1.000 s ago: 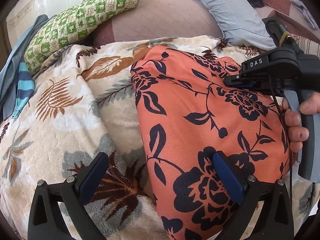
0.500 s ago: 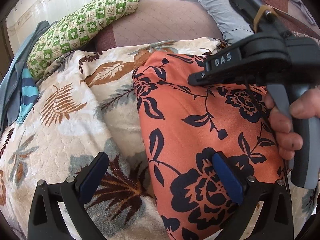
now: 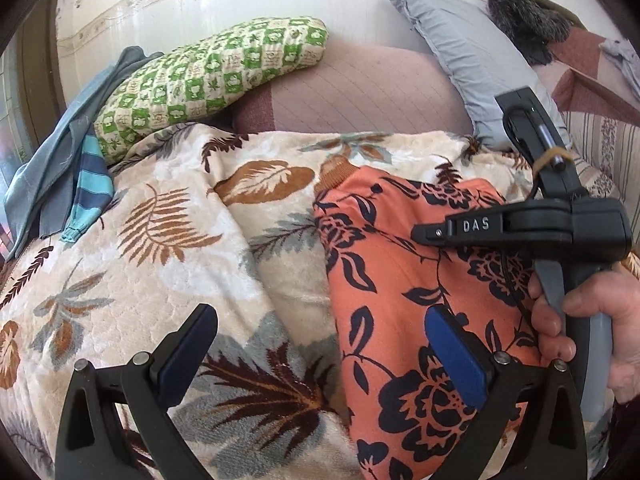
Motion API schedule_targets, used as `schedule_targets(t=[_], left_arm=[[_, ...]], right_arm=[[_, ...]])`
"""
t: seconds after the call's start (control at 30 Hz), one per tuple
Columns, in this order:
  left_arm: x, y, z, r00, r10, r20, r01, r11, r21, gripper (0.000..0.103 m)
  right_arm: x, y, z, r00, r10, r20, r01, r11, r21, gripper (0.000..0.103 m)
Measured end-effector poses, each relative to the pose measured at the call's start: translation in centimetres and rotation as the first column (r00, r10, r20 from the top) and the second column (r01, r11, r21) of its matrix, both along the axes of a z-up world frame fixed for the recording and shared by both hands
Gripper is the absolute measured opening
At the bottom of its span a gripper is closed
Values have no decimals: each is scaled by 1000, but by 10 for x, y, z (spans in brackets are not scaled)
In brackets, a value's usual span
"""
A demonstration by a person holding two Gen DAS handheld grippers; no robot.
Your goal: Fold small clothes
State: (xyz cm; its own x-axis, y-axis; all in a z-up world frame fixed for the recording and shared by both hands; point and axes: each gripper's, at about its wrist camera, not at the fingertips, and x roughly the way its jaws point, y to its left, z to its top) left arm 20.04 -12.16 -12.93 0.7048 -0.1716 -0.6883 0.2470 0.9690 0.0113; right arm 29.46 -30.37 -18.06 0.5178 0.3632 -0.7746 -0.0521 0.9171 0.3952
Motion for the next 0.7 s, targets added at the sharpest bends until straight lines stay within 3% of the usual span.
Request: schedule_targets(t=[0.47, 0.7], left_arm=[[25, 74, 24, 972, 231, 38, -227, 970, -84, 103], [30, 94, 27, 956, 289, 48, -283, 953, -104, 103]], right_arm=[[-3, 2, 0, 1000, 4, 16, -4, 1000, -14, 12], [-4, 2, 0, 1000, 4, 20, -4, 1000, -14, 12]])
